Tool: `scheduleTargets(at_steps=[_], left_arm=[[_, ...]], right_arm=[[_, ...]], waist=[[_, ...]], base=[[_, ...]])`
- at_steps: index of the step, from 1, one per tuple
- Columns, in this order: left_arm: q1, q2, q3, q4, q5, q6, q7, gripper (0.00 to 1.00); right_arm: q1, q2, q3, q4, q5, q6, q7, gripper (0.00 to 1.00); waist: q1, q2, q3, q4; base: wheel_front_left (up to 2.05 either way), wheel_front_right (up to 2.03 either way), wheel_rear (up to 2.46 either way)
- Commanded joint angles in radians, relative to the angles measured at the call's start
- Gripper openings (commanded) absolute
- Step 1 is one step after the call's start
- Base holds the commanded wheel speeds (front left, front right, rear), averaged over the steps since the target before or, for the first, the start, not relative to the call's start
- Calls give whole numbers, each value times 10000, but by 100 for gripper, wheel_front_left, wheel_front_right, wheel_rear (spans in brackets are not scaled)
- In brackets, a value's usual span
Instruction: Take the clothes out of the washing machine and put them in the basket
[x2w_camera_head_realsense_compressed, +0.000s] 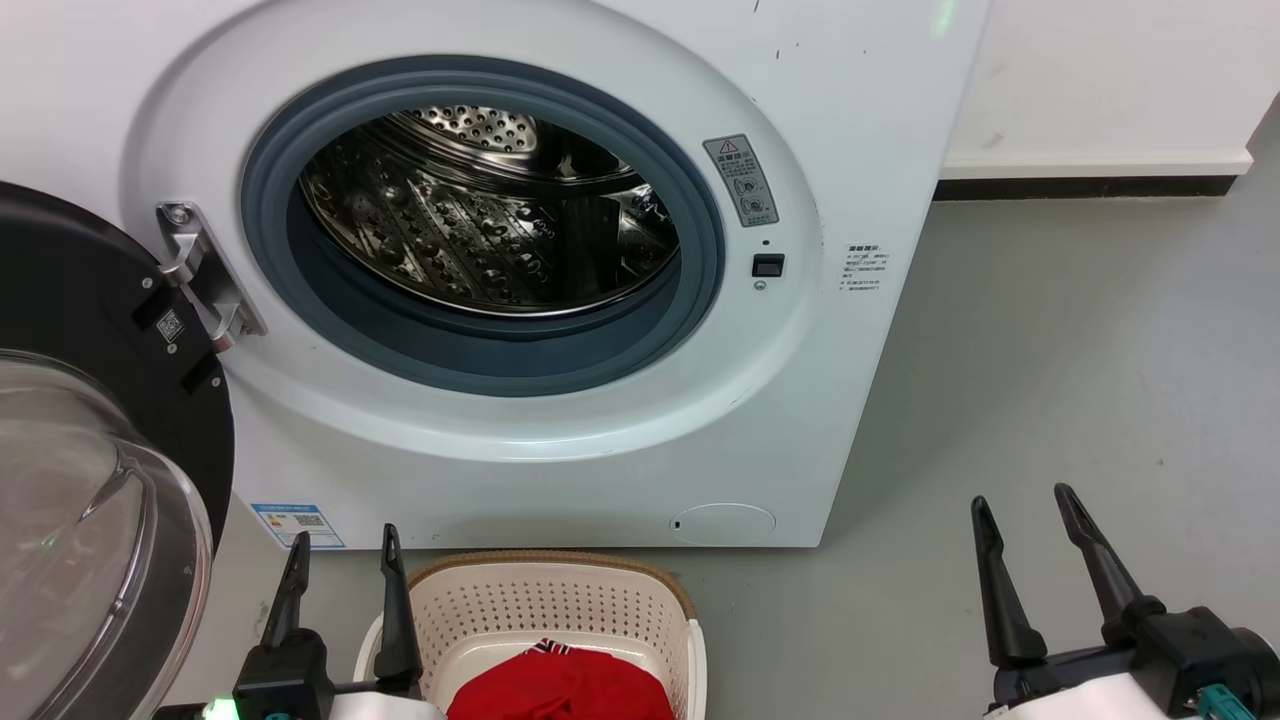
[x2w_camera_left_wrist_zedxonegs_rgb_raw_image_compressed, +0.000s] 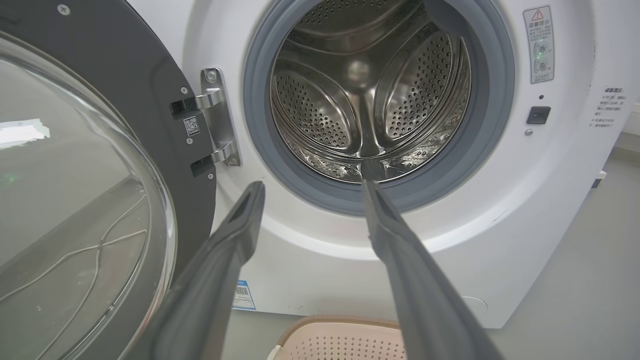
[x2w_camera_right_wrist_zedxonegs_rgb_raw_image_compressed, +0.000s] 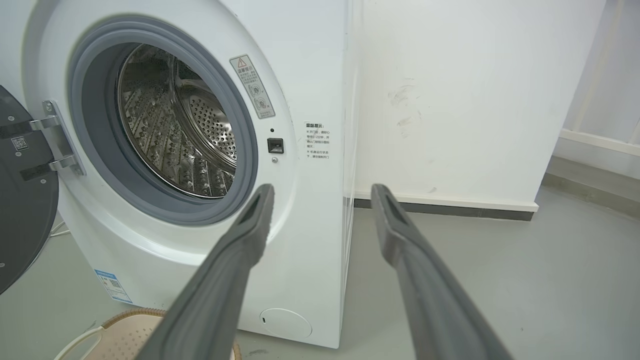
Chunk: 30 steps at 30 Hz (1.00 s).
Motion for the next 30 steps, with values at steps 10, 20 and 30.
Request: scheduleTargets(at_steps=[10,20,30], left_arm=[[34,-29,17,157,33,-39,8,0],[-79,9,59,594,-1545,-260,347,0],[-402,70,161,850,-3576,-567,754,0]], right_arm=[[9,2,33,163,5,0,10,0],[-136,-96,36,598,1616,0,287,0],[-457,-211,7,898,3694,-1,636,0]], waist=[[1,0,-12,-32],[1,0,-19,-18],[1,0,-32,2]], base=[[0,0,0],[0,0,0],[0,0,0]])
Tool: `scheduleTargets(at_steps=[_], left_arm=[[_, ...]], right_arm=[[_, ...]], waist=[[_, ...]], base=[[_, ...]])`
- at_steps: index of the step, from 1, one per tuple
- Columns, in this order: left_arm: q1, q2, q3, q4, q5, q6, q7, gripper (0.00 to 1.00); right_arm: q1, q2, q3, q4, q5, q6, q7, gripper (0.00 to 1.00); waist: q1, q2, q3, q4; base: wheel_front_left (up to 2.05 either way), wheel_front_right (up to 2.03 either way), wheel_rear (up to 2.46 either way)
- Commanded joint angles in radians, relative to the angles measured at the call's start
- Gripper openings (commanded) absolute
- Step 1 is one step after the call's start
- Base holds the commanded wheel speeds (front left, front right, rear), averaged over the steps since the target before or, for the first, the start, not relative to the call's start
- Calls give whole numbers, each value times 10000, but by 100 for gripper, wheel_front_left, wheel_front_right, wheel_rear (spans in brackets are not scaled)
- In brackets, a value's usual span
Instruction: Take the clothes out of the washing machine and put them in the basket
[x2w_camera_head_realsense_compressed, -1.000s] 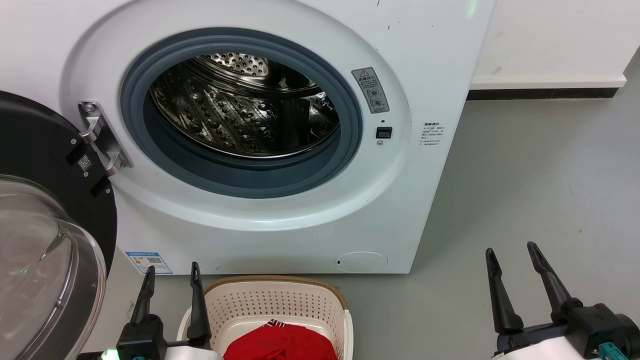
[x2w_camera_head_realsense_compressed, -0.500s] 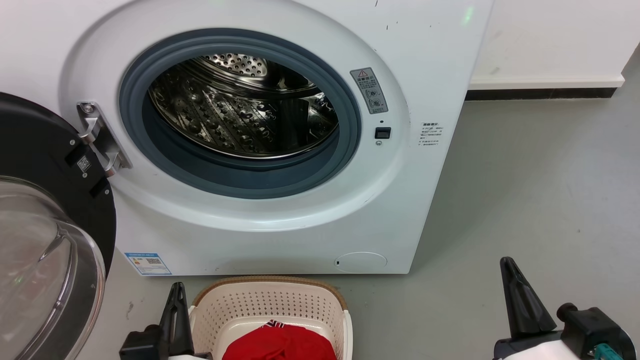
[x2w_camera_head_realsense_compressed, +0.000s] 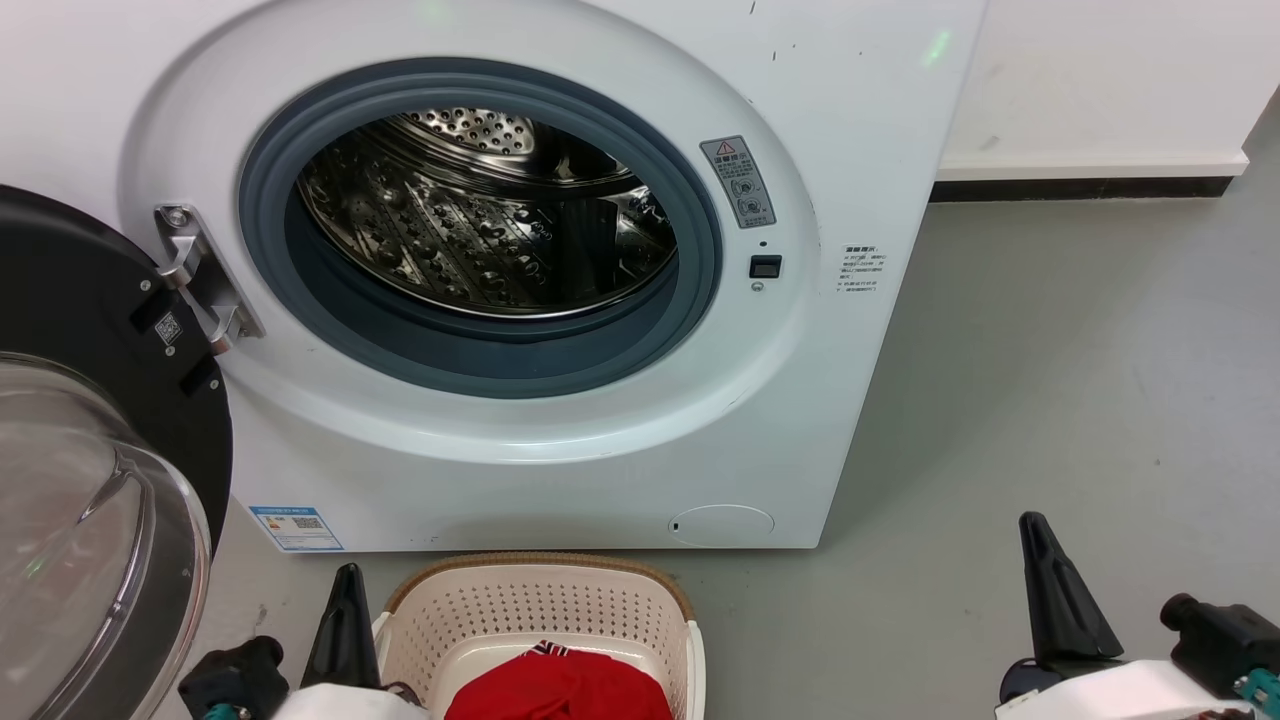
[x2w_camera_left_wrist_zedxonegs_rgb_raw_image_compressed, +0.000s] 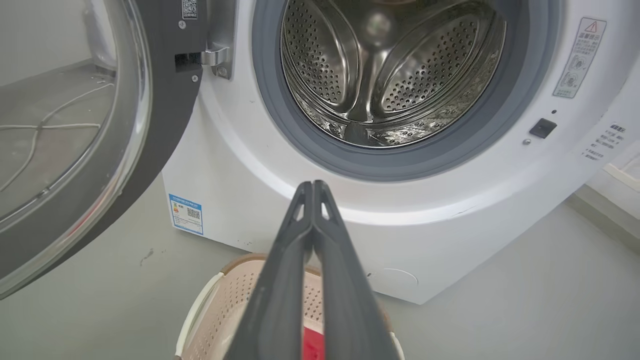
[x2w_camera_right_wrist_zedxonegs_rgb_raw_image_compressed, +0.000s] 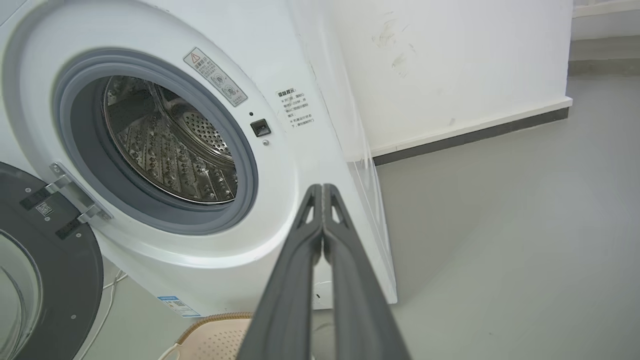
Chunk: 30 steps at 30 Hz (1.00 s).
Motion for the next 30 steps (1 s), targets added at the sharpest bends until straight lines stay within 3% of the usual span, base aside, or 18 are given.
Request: scheduleTargets(at_steps=[1,30], left_arm=[[-280,69,72,-85,-451,-74,67,0],[-987,152,378,395,-5080,-787,1068,0]], right_arm=[[-319,-92,-18,-61,474,-1,56,0],[-972,-240,-243,569,5141,-2,984,0]], waist=[[0,-1,-2,4],[0,-1,-36,64]], base=[[0,0,0],[0,0,0]])
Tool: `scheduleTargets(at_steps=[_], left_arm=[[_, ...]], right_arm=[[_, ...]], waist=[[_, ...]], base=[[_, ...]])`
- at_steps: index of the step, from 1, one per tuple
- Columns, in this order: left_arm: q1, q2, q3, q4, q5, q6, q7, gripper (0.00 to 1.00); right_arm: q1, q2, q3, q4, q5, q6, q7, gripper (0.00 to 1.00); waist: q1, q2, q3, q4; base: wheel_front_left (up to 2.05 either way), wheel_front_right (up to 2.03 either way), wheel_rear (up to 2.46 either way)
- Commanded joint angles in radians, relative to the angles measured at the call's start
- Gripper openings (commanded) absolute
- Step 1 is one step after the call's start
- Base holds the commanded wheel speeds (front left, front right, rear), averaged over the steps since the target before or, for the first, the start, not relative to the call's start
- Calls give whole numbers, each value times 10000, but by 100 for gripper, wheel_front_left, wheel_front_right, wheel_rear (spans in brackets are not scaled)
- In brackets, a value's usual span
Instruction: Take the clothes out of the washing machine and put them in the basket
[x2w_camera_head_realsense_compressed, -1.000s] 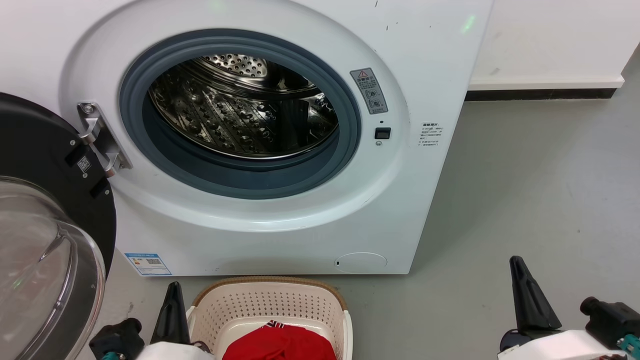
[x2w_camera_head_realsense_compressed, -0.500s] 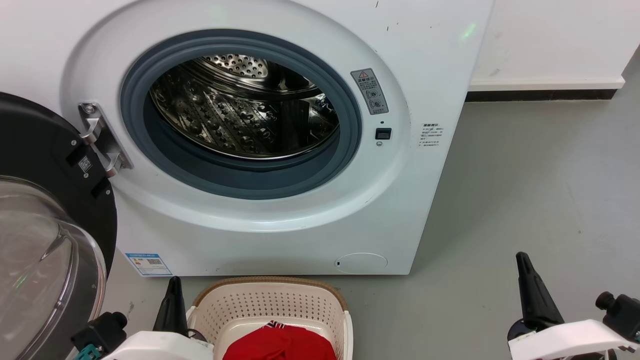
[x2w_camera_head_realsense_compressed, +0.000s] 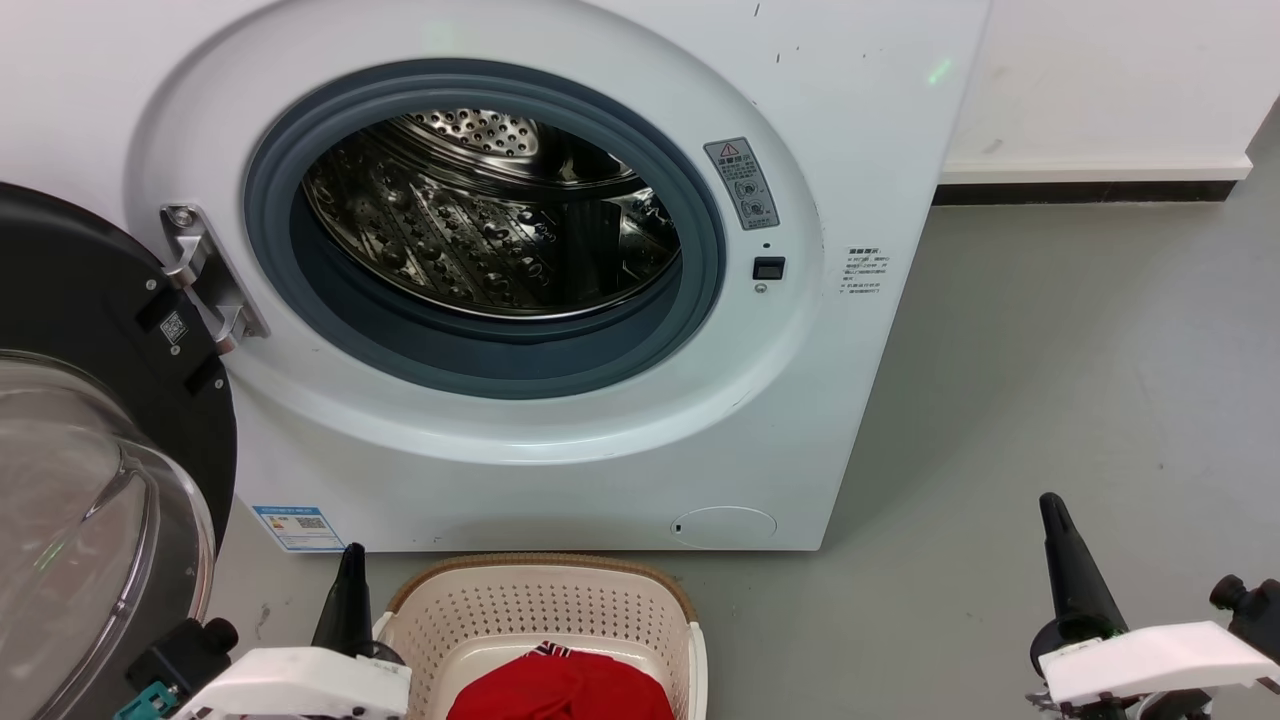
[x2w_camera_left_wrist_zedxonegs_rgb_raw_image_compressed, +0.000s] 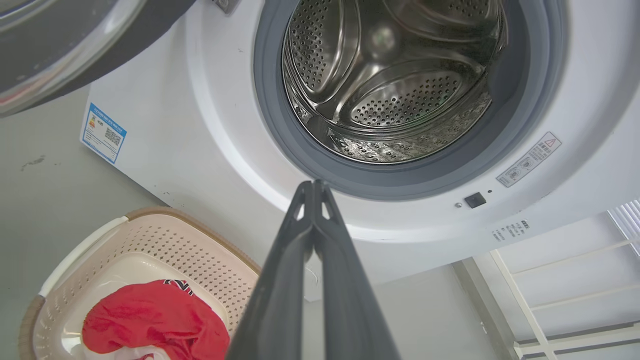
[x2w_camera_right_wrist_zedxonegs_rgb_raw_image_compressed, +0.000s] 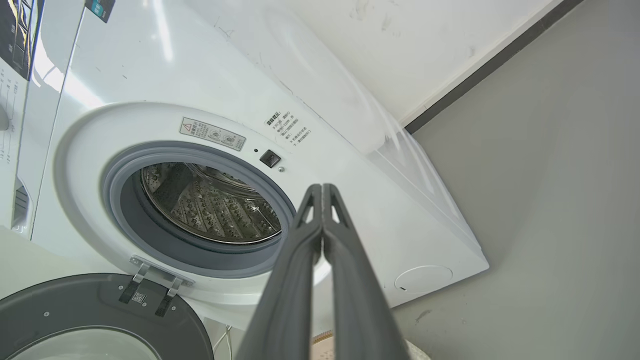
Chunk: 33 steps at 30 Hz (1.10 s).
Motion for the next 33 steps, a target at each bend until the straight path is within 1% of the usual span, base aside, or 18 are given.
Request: scheduleTargets(at_steps=[1,17,33], left_arm=[[-293,90,71,-57,-375,-103,83,0],[-596,95,236,153,-2349,-403,545,0],[-848,87,404,350,-4047,-674,966,0]], right_arm=[[-280,-81,-53,-19,389,0,89,0],[-576,-96,-210,259,2364,-1,546,0],[-790,-85,-378,509,4039,0,957,0]], waist=[[0,0,-2,4],[-1,0,-21,37],[-1,0,-40,71]], base=[[0,0,0],[0,0,0],[0,0,0]])
